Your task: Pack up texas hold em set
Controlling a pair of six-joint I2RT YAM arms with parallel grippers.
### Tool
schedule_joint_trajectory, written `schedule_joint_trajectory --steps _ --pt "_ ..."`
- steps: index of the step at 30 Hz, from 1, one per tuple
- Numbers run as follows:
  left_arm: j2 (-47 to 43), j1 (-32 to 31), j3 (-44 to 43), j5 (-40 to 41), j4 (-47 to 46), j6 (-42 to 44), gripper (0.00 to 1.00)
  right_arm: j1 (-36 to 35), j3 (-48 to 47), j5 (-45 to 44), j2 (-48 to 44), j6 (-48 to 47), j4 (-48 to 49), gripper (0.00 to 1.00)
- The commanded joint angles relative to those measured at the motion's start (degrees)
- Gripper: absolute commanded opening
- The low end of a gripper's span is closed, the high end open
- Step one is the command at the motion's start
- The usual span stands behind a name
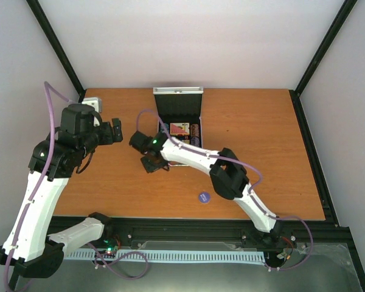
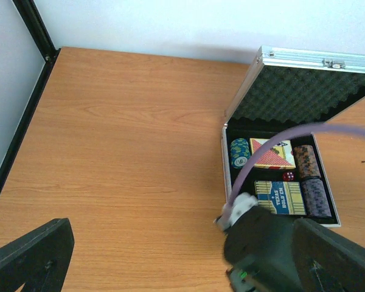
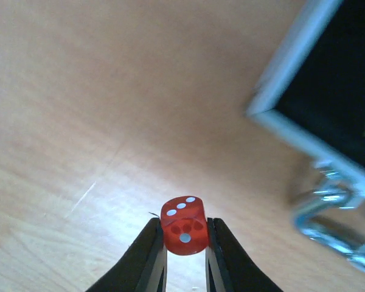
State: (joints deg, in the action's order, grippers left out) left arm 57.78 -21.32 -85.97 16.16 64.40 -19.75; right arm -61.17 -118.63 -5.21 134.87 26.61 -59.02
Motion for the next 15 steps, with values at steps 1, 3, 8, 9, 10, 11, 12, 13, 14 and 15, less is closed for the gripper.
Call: schedule_joint_trajectory --steps 1,3,8,9,10,11,12,13,14,15 --pt "-0.3 -0.2 -0.1 0.0 -0.1 0.2 1.00 3.3 0.2 -4.4 -5.6 1.2 -0.7 0.04" --pt "-0.3 -0.2 0.0 0.0 -0.2 0.3 1.00 5.0 0.1 -5.4 -6.2 1.7 -0.5 0.04" --pt "0.1 -0.2 0.2 -0.2 -0.4 0.3 1.00 9.9 -0.7 -5.7 -5.3 2.9 0.0 0.04" --pt "0.3 -0.2 0.2 -0.2 -0.4 0.4 1.00 10.8 -0.8 -5.5 -5.0 2.9 0.2 0.04" --pt "0.4 -0.2 0.1 -0.2 -0.5 0.4 1.00 11.6 -1.1 -5.4 -4.7 2.9 0.7 0.04" --pt "0.5 -0.2 0.1 -0.2 -0.5 0.4 1.00 12.2 -1.3 -5.4 -4.3 2.7 1.2 0.04" --pt "0.7 -0.2 0.0 -0.2 -0.4 0.3 1.00 12.8 -1.7 -5.5 -3.7 2.5 1.6 0.04" --pt "0.8 -0.2 0.0 -0.2 -0.4 0.3 1.00 13.3 -2.3 -5.6 -3.1 2.2 1.8 0.04" --pt "1.0 -0.2 0.0 -0.3 -0.5 0.3 1.00 13.9 -3.1 -6.0 -2.2 2.0 1.9 0.03" --pt "1.1 -0.2 0.1 -0.4 -0.5 0.3 1.00 14.1 -4.2 -7.0 -1.6 1.6 2.2 0.03"
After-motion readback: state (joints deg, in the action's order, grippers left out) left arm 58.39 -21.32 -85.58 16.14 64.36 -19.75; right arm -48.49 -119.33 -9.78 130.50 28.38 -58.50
